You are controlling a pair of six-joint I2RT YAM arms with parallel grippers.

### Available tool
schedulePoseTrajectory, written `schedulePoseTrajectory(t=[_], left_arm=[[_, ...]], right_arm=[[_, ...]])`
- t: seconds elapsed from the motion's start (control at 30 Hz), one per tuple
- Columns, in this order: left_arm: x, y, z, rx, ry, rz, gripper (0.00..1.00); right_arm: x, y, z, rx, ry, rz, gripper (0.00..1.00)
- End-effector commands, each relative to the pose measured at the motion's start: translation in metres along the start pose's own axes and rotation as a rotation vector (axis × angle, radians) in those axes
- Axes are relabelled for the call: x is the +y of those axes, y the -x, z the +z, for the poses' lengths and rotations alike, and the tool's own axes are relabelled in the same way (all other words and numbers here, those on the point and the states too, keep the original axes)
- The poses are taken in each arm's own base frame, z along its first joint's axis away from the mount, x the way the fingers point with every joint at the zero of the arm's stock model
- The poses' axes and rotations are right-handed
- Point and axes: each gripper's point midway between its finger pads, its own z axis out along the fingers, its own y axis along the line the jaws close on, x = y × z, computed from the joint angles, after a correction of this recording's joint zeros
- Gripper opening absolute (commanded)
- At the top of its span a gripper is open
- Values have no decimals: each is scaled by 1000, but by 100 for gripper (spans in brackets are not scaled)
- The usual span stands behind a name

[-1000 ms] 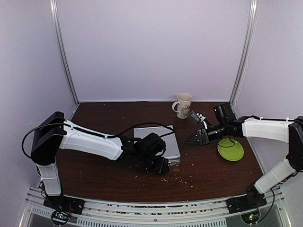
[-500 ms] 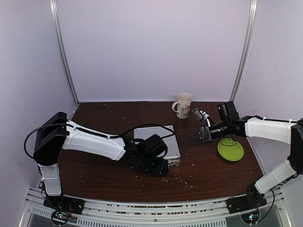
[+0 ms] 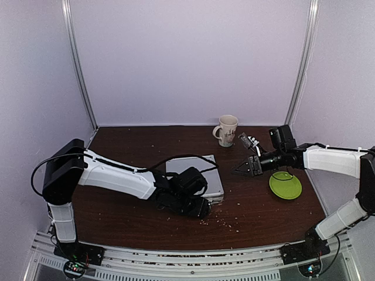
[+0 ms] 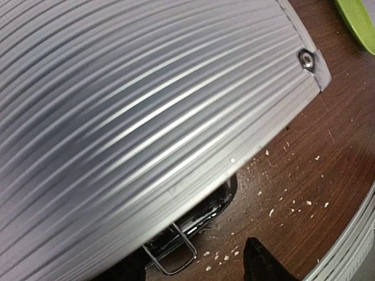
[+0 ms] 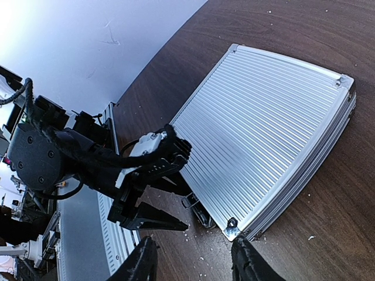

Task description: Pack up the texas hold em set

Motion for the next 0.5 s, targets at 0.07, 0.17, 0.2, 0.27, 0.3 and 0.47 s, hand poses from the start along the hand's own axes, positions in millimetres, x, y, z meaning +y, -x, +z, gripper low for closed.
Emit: schedulePoseTrajectory(t=[0.07, 0.17, 0.2, 0.27, 0.3, 0.47], left_arm=[[-39, 44, -37, -202, -159, 58, 59], [-40, 49, -40, -222, -158, 65, 59], [-41, 51, -41, -229, -156, 65, 59], [-39, 53, -40, -241, -146, 62, 59], [-37, 53, -39, -240, -141, 59, 59], [-34, 55, -40, -238, -125, 62, 59]], right_arm=[[0, 2, -3, -17, -3, -12, 44], [-2, 1, -2, -12, -5, -7, 44], [-2, 1, -2, -11, -6, -7, 44], [-4, 0, -1, -8, -6, -4, 44], [-4, 0, -1, -7, -7, -3, 44], [-6, -1, -1, -3, -7, 2, 44]])
